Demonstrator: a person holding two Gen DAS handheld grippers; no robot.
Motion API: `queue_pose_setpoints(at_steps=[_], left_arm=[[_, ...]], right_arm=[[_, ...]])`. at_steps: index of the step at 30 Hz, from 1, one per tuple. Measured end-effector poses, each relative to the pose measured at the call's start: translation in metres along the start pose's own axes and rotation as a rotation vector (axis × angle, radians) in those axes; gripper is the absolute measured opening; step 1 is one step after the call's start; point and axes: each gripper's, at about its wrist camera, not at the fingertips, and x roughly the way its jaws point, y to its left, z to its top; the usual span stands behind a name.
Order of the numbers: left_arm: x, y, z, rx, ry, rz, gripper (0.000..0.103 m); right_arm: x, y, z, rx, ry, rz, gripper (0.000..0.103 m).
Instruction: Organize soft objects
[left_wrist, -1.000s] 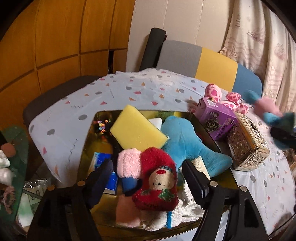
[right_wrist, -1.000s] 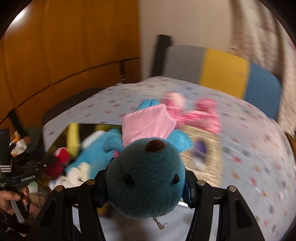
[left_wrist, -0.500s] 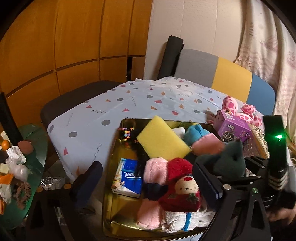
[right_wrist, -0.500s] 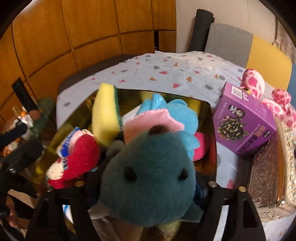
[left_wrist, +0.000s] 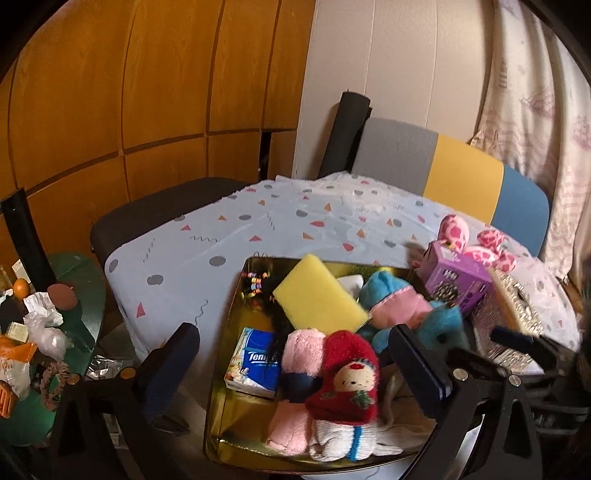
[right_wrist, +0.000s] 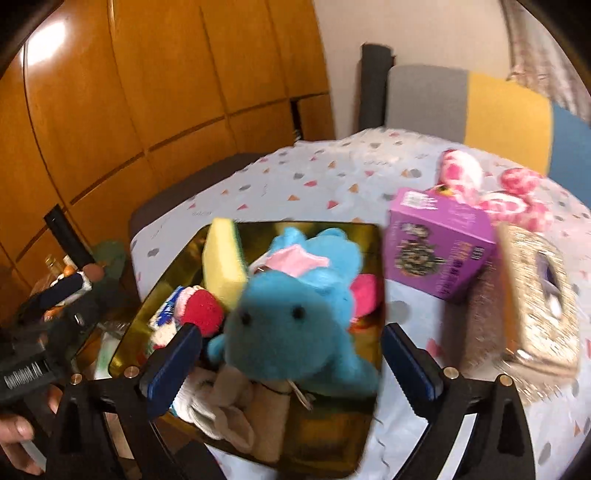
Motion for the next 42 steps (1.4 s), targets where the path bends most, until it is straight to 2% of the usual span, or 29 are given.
queue_pose_setpoints(at_steps=[3, 7, 12, 21, 42], left_arm=[[-0.009, -0.002, 0.003, -0.004, -0.023, 0.000, 0.103], [-0.020, -0.009, 0.002, -0.005, -0.040, 0.009, 0.103], [-0.025, -0.021, -0.008, 0.024, -0.034, 0.023, 0.103], [-0.029, -0.036, -0.023, 0.066, -0.017, 0.032, 0.103], [-0.027, -0.040, -0.027, 0.081, -0.009, 0.026, 0.103]], right_arm=[[-0.022, -0.003, -0.013, 0.003, -0.038, -0.066, 0.099], [-0.038, -0.002, -0.033, 0.017, -0.060, -0.213, 0.099], [-0.045, -0.007, -0.050, 0.083, -0.049, -0.288, 0.099], [-0.055, -0.012, -0.051, 0.119, -0.081, -0.313, 0.099], [-0.058, -0.011, -0.054, 0.120, -0.087, -0.319, 0.099]])
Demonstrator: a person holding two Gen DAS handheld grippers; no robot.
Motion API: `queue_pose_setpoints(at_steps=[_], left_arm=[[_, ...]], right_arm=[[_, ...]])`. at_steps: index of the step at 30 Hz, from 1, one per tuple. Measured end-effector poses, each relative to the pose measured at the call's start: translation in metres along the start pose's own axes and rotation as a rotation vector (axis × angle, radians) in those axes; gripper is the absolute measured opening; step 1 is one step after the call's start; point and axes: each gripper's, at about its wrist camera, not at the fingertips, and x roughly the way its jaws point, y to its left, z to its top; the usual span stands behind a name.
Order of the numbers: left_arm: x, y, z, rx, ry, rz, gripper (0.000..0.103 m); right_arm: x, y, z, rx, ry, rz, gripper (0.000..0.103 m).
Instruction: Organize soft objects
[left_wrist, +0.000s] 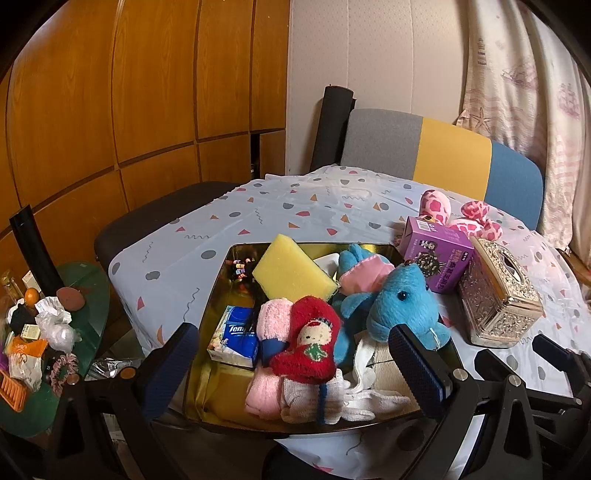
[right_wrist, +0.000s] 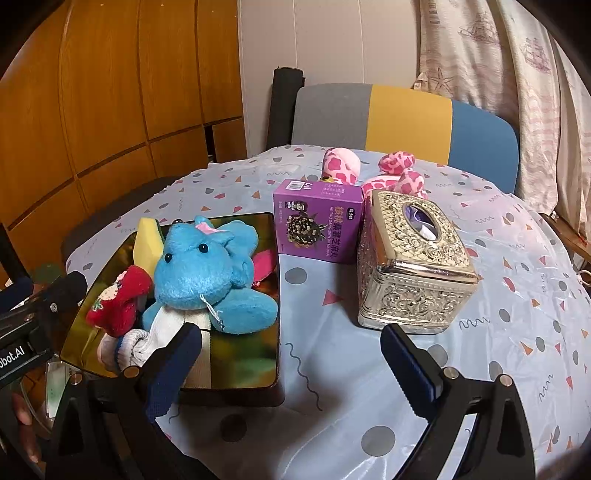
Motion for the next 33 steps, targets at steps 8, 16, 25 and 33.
queue_pose_setpoints(at_steps=[8, 16, 25, 33], left_arm=[[0.000, -0.001, -0.002, 0.005, 0.004, 0.002, 0.103], [-0.001, 0.000, -0.001, -0.003, 0.005, 0.005, 0.103], [0.000, -0.004, -0.001, 0.021, 0.005, 0.033, 0.103], [-0.010, -0.009, -0.001, 0.045, -0.059, -0.017, 0.103]], right_arm=[[-0.001, -0.001, -0.001, 0.000, 0.000, -0.003, 0.099], [0.000, -0.001, -0.001, -0.001, 0.005, -0.003, 0.099], [0.002, -0.001, -0.004, -0.001, 0.011, -0.009, 0.099], [0.004, -0.008, -0.007, 0.012, 0.016, -0.025, 0.099]])
